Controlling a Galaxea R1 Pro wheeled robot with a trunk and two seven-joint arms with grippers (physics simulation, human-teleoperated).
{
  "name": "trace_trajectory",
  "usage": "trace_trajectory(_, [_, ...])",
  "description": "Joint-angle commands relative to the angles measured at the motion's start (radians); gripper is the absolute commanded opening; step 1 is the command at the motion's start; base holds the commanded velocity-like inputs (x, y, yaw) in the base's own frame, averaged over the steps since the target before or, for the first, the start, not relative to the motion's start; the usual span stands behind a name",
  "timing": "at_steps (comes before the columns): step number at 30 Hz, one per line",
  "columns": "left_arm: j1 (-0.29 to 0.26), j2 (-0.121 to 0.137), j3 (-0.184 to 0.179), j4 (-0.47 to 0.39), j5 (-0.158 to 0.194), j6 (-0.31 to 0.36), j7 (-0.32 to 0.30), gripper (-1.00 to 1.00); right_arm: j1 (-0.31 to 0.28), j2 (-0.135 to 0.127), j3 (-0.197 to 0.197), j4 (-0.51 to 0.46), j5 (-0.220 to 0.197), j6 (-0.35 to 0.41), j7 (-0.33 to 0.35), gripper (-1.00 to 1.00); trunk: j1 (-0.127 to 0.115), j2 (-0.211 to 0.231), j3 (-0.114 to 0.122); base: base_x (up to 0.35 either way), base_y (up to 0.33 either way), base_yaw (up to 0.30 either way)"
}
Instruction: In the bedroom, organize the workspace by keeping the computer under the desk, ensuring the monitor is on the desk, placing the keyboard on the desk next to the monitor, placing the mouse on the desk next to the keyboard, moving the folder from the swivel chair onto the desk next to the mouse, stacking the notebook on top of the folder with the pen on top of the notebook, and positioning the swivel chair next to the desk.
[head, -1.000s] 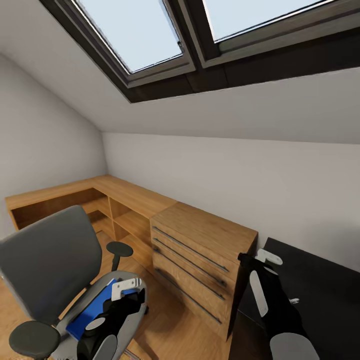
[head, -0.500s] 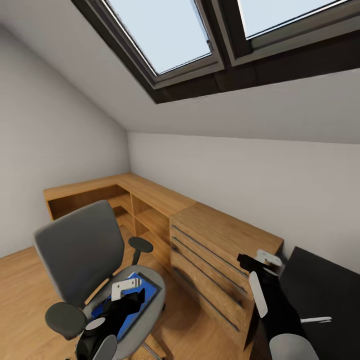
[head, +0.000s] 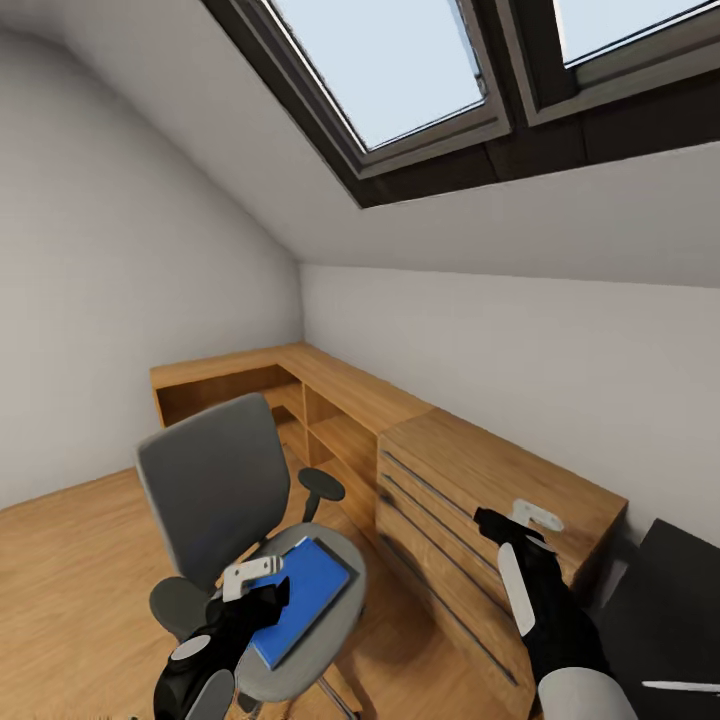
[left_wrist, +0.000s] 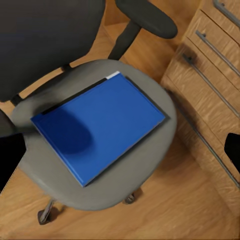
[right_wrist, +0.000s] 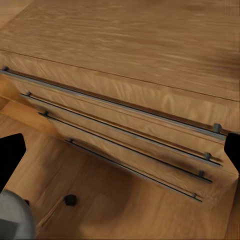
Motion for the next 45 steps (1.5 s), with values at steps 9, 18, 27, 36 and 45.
trace_trajectory(9, [-0.001, 0.001, -0.002, -0.001, 0.008, 0.000, 0.010, 1.00, 0.001, 0.000, 0.020, -0.002, -0.011, 0.003, -0.006, 1.00, 0.000, -0.001, -0.001, 0.000, 0.000, 0.280])
trace_trajectory(18, [-0.001, 0.001, -0.001, -0.001, 0.008, 0.001, 0.010, 1.00, 0.001, 0.002, 0.027, -0.001, -0.011, 0.003, -0.006, 1.00, 0.000, -0.001, -0.002, 0.000, 0.000, 0.280])
trace_trajectory(27, [-0.001, 0.001, -0.001, 0.000, 0.008, 0.001, 0.010, 1.00, 0.001, 0.003, 0.063, 0.001, -0.011, 0.000, -0.006, 1.00, 0.000, -0.001, -0.008, 0.000, 0.000, 0.266])
trace_trajectory(36, [-0.001, 0.002, 0.002, 0.001, 0.008, 0.001, 0.010, 1.00, 0.001, 0.004, 0.068, 0.003, -0.011, 0.000, -0.006, 1.00, 0.000, -0.001, -0.015, 0.000, 0.000, 0.247])
trace_trajectory(45, [-0.001, 0.003, 0.045, 0.001, 0.009, 0.001, 0.009, 1.00, 0.001, 0.004, 0.071, 0.019, -0.011, -0.002, -0.006, 1.00, 0.000, -0.001, -0.024, 0.000, 0.000, 0.238])
